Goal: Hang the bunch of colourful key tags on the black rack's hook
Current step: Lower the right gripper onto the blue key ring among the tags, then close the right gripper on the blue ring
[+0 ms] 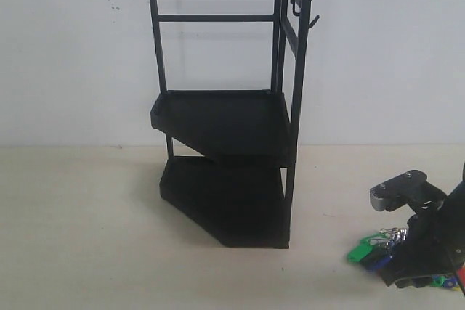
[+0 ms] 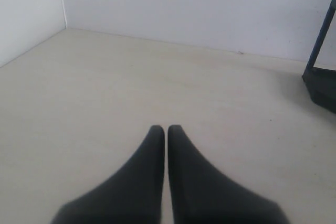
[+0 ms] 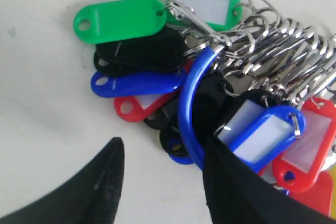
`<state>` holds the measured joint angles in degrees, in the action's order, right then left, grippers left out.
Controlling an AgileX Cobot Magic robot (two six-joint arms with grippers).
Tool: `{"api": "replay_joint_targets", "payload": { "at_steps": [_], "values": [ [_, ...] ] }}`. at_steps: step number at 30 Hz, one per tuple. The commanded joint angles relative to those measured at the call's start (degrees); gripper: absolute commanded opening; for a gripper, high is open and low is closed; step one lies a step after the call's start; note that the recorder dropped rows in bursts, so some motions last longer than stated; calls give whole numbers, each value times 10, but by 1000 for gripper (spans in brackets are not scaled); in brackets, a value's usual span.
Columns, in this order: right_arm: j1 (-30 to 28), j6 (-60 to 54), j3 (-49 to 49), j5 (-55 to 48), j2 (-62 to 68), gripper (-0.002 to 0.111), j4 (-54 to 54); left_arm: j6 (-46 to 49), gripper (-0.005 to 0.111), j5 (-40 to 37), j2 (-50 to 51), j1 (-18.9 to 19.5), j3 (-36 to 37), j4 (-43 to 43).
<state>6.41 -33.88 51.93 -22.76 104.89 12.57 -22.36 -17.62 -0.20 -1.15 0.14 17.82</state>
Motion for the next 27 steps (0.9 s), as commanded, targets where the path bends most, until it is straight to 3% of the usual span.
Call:
{"api": "replay_joint_targets", "payload": {
  "at_steps": [1,27],
  "values": [
    [-1,-3,-3,23,-10,46,-5,-6,4,1,2,-1,-1,-3],
    [15,-16,-3,66,26,46,-2,-6,4,1,2,-1,-1,-3]
  ]
}}
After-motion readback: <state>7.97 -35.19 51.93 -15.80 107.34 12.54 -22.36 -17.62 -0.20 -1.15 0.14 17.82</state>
